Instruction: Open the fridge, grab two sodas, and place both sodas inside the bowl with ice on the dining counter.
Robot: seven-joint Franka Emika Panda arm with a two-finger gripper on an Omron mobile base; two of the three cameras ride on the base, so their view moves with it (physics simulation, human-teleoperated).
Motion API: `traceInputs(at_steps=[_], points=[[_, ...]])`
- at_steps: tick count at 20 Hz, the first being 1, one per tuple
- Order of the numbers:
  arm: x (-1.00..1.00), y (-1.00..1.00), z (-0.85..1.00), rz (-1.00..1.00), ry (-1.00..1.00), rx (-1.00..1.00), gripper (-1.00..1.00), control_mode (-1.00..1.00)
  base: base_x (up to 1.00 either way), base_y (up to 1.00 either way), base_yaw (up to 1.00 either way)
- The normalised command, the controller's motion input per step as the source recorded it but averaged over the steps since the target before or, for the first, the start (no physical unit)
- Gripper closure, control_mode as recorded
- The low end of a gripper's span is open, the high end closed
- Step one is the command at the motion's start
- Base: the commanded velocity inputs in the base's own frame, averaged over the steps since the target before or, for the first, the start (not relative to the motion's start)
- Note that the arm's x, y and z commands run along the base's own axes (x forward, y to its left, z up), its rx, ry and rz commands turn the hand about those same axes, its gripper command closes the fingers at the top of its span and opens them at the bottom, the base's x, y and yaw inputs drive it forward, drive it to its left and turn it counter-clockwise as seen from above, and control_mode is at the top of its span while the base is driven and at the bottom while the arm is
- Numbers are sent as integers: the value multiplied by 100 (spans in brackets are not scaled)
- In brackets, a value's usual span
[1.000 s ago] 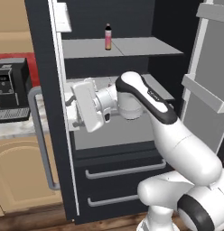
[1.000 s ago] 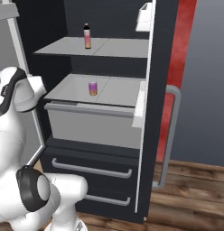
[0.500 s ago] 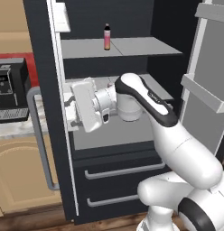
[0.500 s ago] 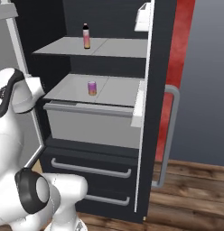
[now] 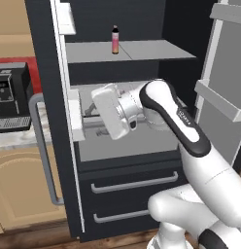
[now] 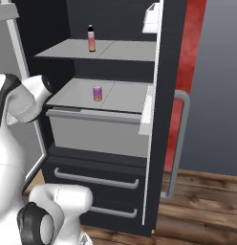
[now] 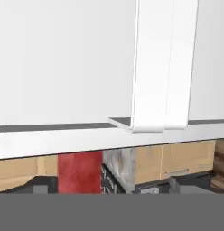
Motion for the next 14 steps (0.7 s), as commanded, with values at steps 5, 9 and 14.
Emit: traceInputs(at_steps=[5, 9, 14], points=[[-21, -77, 11, -11, -24, -20, -100, -100, 0, 0, 0], [-35, -69, 2, -19, -28, -30, -100, -100, 0, 0, 0], [-39, -67, 0, -26, -27, -35, -100, -100, 0, 0, 0]])
